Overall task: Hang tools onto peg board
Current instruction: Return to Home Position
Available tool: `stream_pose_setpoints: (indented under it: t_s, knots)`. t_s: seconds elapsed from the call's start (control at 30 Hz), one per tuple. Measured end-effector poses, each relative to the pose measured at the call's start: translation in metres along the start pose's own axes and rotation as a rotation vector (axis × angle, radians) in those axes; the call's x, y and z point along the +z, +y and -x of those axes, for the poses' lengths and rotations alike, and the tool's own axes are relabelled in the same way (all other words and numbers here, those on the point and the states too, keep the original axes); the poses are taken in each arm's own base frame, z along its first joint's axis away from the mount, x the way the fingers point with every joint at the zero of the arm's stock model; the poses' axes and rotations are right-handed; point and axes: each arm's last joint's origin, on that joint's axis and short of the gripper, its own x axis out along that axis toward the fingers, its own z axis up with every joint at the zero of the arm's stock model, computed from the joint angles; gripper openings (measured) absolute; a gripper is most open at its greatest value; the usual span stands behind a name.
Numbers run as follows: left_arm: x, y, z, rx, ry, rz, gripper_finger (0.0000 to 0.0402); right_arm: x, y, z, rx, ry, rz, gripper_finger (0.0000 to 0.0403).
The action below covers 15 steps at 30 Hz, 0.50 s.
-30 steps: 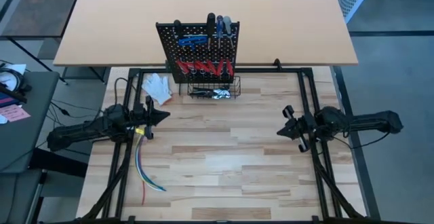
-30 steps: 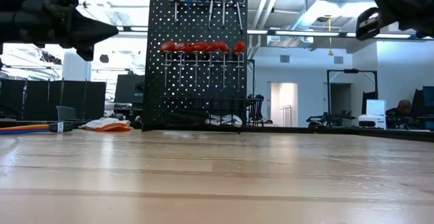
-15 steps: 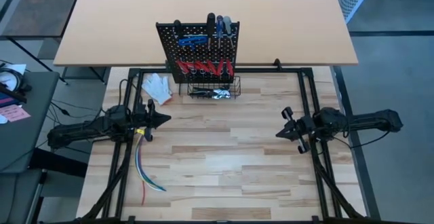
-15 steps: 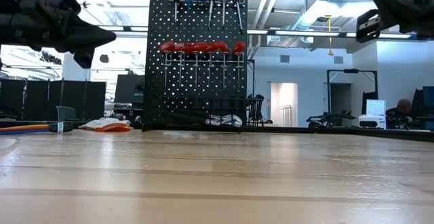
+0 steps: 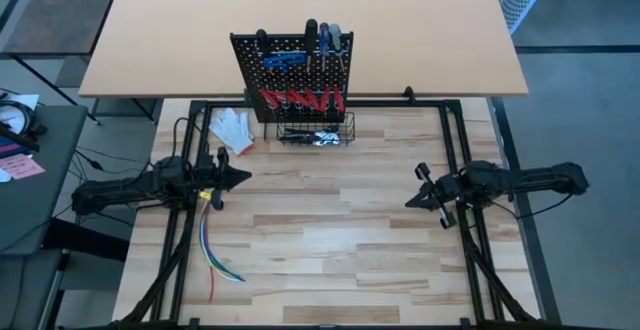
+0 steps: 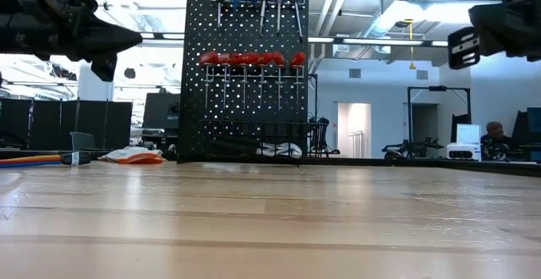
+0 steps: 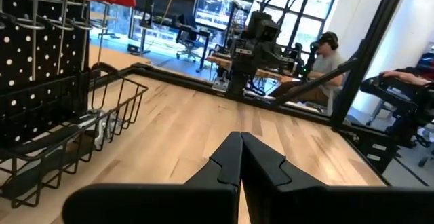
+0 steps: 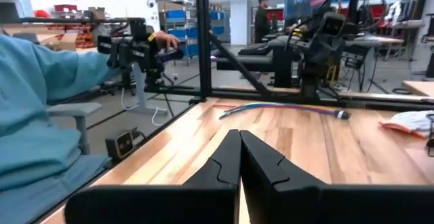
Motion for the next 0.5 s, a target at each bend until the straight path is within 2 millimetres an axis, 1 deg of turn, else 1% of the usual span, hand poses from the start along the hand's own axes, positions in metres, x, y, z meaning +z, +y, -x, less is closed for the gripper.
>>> stream_pose_setpoints:
  t_s: [0.1,0.23,0.5]
  knots:
    - [-0.0002,0.0,0.0,0.002,0.002,0.0,0.0,0.0027,0.0011,0.0039,0.0,-0.038,0.01,0.0012]
    - [-0.0005,-0.0016,0.0,-0.014,0.005,0.001,0.0,0.0057,0.001,0.0042,-0.001,-0.069,0.018,0.0012]
    - [-0.0009,-0.0037,0.0,-0.036,0.008,0.002,0.0,0.0029,0.0008,0.0041,-0.002,-0.041,0.01,0.0012]
